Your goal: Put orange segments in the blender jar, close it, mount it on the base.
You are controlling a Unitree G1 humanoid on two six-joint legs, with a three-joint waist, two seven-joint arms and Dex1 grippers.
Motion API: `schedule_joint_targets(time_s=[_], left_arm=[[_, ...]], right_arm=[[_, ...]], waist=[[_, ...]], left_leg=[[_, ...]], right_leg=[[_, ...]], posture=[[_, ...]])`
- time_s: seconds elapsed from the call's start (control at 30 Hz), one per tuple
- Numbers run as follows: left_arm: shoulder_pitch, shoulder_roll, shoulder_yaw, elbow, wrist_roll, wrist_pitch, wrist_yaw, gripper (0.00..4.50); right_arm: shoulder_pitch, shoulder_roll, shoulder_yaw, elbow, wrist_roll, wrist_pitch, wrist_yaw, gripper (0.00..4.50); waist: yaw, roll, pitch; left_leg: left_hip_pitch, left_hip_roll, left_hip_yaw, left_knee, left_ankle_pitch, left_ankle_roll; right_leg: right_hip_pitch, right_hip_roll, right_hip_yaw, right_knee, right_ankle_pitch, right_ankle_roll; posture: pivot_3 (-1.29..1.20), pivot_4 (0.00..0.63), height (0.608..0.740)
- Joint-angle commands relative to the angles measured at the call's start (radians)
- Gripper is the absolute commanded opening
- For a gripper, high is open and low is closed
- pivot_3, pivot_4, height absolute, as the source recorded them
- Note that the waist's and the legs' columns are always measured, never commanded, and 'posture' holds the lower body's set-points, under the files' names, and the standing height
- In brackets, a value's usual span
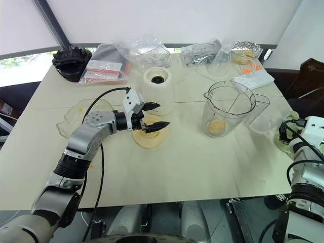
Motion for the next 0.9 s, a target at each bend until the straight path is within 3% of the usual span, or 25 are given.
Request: schedule_joint_targets(time_s=[0.03, 0.23, 0.27, 0.33, 0.57, 0.9], left_arm=[[-0.01, 0.007, 0.001, -0.034, -0.001, -0.016, -0.004, 4.46], [-0.009, 0.008, 0.0, -0.036, -0.001, -0.016, -0.003, 4.46], [-0.009, 0.008, -0.001, -0.036, 0.0, -0.016, -0.002, 4.5], [-0.006, 0.01, 0.0, -0.039, -0.001, -0.015, -0.003, 4.5], [-0.001, 0.009, -0.002, -0.046, -0.003, -0.013, -0.001, 4.5], [-0.006, 0.009, -0.004, -0.039, 0.0, -0.018, -0.003, 4.5]], right_arm=[[-0.026, -0.029, -0.017, 0.01, -0.008, -0.033, -0.01, 4.5], [-0.047, -0.03, -0.011, 0.04, -0.013, -0.049, -0.014, 4.5], [-0.049, -0.028, -0.011, 0.04, -0.013, -0.049, -0.014, 4.25], [-0.049, -0.025, -0.01, 0.036, -0.013, -0.048, -0.014, 3.68], [-0.051, -0.013, -0.002, 0.027, -0.017, -0.047, -0.007, 0.08], [-0.026, 0.005, -0.005, 0.004, -0.009, -0.046, 0.004, 0.03]], waist=[[0.0, 0.0, 0.0], [0.0, 0.0, 0.0], [0.0, 0.0, 0.0], [0.0, 0.0, 0.0], [0.001, 0.0, 0.0], [0.0, 0.0, 0.0]], left_leg=[[0.0, 0.0, 0.0, 0.0, 0.0, 0.0], [0.0, 0.0, 0.0, 0.0, 0.0, 0.0], [0.0, 0.0, 0.0, 0.0, 0.0, 0.0], [0.0, 0.0, 0.0, 0.0, 0.0, 0.0], [0.0, 0.0, 0.0, 0.0, 0.0, 0.0], [0.0, 0.0, -0.001, 0.0, 0.0, 0.0]], right_leg=[[0.0, 0.0, 0.0, 0.0, 0.0, 0.0], [0.0, 0.0, 0.0, 0.0, 0.0, 0.0], [0.0, 0.0, 0.0, 0.0, 0.0, 0.0], [0.0, 0.0, 0.0, 0.0, 0.0, 0.0], [0.0, 0.0, 0.0, -0.001, 0.0, 0.0], [0.0, 0.0, 0.0, -0.001, 0.0, 0.0]], posture=[[0.0, 0.15, 0.74], [0.0, 0.15, 0.74], [0.0, 0.15, 0.74], [0.0, 0.15, 0.74], [0.0, 0.15, 0.74], [0.0, 0.15, 0.74]])
